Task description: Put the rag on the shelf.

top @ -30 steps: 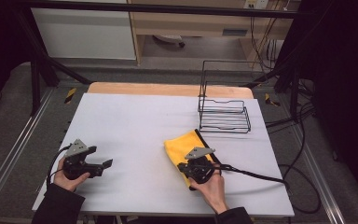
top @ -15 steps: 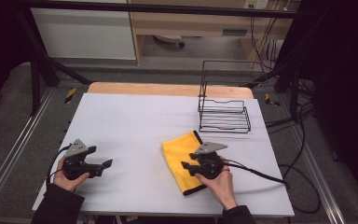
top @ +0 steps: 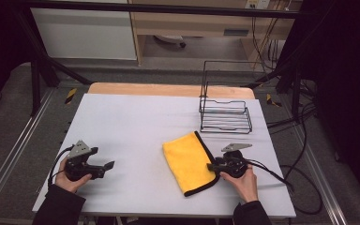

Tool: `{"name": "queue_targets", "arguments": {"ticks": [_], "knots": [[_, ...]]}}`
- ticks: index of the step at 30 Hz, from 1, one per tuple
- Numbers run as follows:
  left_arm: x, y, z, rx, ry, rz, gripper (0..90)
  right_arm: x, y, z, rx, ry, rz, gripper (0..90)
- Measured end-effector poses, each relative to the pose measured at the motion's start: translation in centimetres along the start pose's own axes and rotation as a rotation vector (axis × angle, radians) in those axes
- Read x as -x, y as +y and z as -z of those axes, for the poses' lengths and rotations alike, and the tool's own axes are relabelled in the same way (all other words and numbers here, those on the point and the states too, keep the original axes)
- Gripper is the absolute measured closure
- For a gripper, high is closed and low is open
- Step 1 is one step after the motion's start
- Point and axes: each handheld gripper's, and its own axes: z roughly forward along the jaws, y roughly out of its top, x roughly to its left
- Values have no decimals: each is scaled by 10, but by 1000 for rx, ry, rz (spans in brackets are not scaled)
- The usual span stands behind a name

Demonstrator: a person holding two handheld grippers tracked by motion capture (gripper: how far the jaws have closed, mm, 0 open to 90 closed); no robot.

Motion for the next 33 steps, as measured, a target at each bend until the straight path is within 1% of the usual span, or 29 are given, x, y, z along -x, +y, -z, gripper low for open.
{"name": "queue_targets", "arguments": {"ticks": [1, 2, 3, 4, 5, 6, 7, 9, 12, 13, 14, 15, 17, 21, 24, 27, 29, 30, 31, 32, 33], "knots": [[0, 0, 0, -1, 0, 2, 86, -1, 0, 0, 1, 4, -3, 532], [0, 0, 0, -1, 0, 2, 86, -1, 0, 0, 1, 4, -3, 532], [0, 0, 0, 0, 1, 3, 86, -2, -1, 0, -4, 11, -19, 578], [0, 0, -1, 0, 2, 5, 86, -2, -1, 1, -7, 19, -24, 606], [0, 0, -1, 0, 2, 4, 86, -2, -1, 1, -7, 19, -24, 606], [0, 0, -1, -1, 0, 4, 86, -3, -1, 1, -14, 31, -43, 678], [1, 0, -1, 0, -1, 4, 86, -3, -1, 1, -14, 31, -43, 678], [1, 0, -1, -3, -4, -1, 86, -4, 0, 2, -20, 48, -64, 744], [1, 0, -1, -6, -6, -4, 86, -5, 0, 2, -23, 45, -68, 759], [1, 0, -1, -3, -6, -1, 86, -6, 0, 3, -17, 42, -81, 767], [1, 0, -1, -3, -6, -1, 86, -6, 0, 3, -17, 42, -81, 767], [1, 0, -1, -2, -7, -2, 86, -8, -1, 4, -14, 39, -105, 771], [1, 0, -1, -2, -8, 1, 86, -10, -2, 6, -20, 38, -117, 772], [2, 0, -1, -7, -10, -2, 85, -19, -4, 10, -27, 32, -136, 771], [3, 1, -2, -4, -12, -1, 85, -21, -6, 13, -21, 32, -145, 767], [4, 1, -3, -10, -11, -4, 82, -20, -8, 11, -12, 17, -99, 714], [6, 2, -3, -12, -11, -8, 81, -19, -8, 12, -1, 7, -69, 653], [7, 3, -4, -10, -13, -7, 81, -18, -8, 13, 7, 3, -46, 619], [8, 4, -5, -11, -14, -9, 80, -17, -7, 14, 25, 1, -35, 581], [9, 5, -6, -16, -15, -11, 80, -16, -7, 15, 40, -1, -22, 563], [9, 5, -6, -16, -15, -11, 80, -16, -7, 15, 40, -1, -22, 563]]}}
